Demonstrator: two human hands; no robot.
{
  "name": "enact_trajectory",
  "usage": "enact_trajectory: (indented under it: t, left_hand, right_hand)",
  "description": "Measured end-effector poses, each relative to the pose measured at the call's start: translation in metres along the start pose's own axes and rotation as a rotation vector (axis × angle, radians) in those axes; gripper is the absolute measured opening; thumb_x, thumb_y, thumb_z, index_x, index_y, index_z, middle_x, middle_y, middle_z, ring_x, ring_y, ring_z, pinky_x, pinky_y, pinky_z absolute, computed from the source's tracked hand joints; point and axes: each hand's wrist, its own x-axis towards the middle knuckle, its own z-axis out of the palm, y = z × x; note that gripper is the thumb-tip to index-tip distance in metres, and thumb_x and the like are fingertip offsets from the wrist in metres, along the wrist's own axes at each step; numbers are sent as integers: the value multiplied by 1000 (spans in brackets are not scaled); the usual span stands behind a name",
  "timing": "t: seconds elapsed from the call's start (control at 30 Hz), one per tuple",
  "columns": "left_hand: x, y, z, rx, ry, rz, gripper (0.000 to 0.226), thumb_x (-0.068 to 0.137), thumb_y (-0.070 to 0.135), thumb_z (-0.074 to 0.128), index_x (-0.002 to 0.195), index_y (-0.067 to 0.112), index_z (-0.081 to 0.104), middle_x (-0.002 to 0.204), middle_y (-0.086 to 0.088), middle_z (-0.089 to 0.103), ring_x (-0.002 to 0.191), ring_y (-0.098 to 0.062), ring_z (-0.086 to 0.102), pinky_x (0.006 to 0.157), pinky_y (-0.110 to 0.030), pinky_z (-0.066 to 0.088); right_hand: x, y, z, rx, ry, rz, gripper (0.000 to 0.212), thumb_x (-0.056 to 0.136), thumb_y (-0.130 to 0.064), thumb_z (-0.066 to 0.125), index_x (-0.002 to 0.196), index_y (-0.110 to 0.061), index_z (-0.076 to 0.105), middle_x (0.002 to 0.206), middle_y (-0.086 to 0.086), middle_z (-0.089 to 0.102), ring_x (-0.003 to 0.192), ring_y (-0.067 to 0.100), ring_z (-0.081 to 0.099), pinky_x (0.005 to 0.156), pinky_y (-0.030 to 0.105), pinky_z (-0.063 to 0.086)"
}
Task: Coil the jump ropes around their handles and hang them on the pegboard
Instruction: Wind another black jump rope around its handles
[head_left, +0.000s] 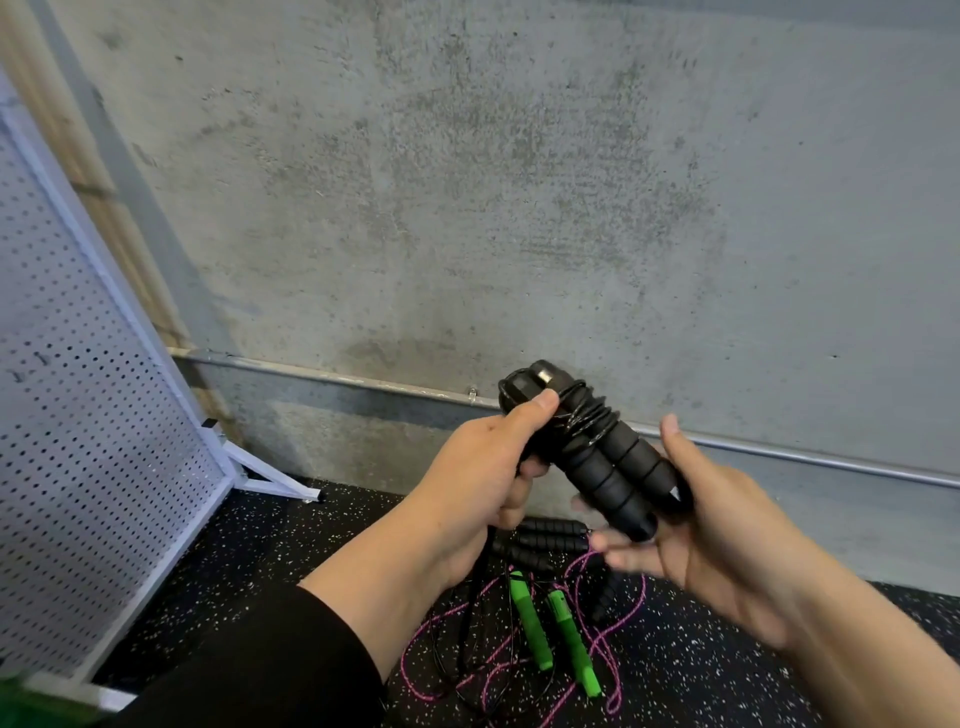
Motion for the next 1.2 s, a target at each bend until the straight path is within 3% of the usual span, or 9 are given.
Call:
enact_trajectory:
  t: [0.1,0.2,0.37,0.5,0.63,0.77,0.9,1.0,1.2]
  left_hand:
    - [0,0,-1,-7,-2,-1,40,96,55,57,73,22,50,64,1,44,46,-8,22,43,-23,16]
    - [0,2,-2,-25,-43,0,42,95,58,56,76,22,52,66,2,45,47,-8,21,45,-24,15]
    - [1,3,-3,35,-99,-39,55,86,75,52,92,21,64,67,6,44,48,-8,21,44,-23,18]
    - [1,0,-1,56,-98,-108,72,88,78,46,113,16,71,64,7,40,48,-8,21,44,-22,18]
    - [4,0,-4,44,-76,-172,81,82,84,46,110,12,70,64,5,46,45,-9,19,43,-23,17]
    - [3,-1,-6,74,-44,-221,86,81,86,46,115,11,71,63,4,50,43,-8,21,40,-22,17]
    - [2,-2,-5,72,-32,-225,86,80,86,46,113,11,72,63,4,50,43,-7,20,39,-21,17]
    - [2,-2,-4,71,-13,-220,84,83,84,47,112,9,72,61,6,47,44,-7,21,41,-22,16]
    - [2,-6,-3,74,21,-202,64,84,77,57,99,17,69,59,6,44,45,-8,22,41,-21,17]
  right_hand:
    - [-5,-2,-4,130,-219,156,62,96,-59,42,119,-10,73,98,30,67,57,30,58,50,32,56]
    - [-2,-1,-4,185,-284,74,56,98,-51,46,126,-9,68,86,23,57,54,21,47,47,28,46]
    - [7,4,2,209,-127,-170,57,96,-47,50,128,-2,63,81,19,55,56,17,41,48,26,39]
    - [9,3,4,-23,84,-353,46,93,-44,54,115,-5,65,78,17,61,55,19,43,53,31,39]
    - [5,6,8,-401,226,-492,17,101,-33,53,105,-27,69,72,9,62,56,20,53,57,37,46]
    - [8,10,5,-637,317,-581,10,96,-41,57,104,-41,63,75,-1,66,57,7,55,59,32,44]
    - [12,13,1,-820,397,-580,24,88,-41,70,104,-51,56,85,-17,62,71,-2,54,66,26,39]
    - [14,16,0,-948,387,-611,43,81,-34,81,108,-53,54,105,-22,59,97,-4,56,82,24,42]
    - [13,19,7,-1164,395,-697,53,77,-31,86,124,-39,61,104,-19,46,105,11,50,90,27,38]
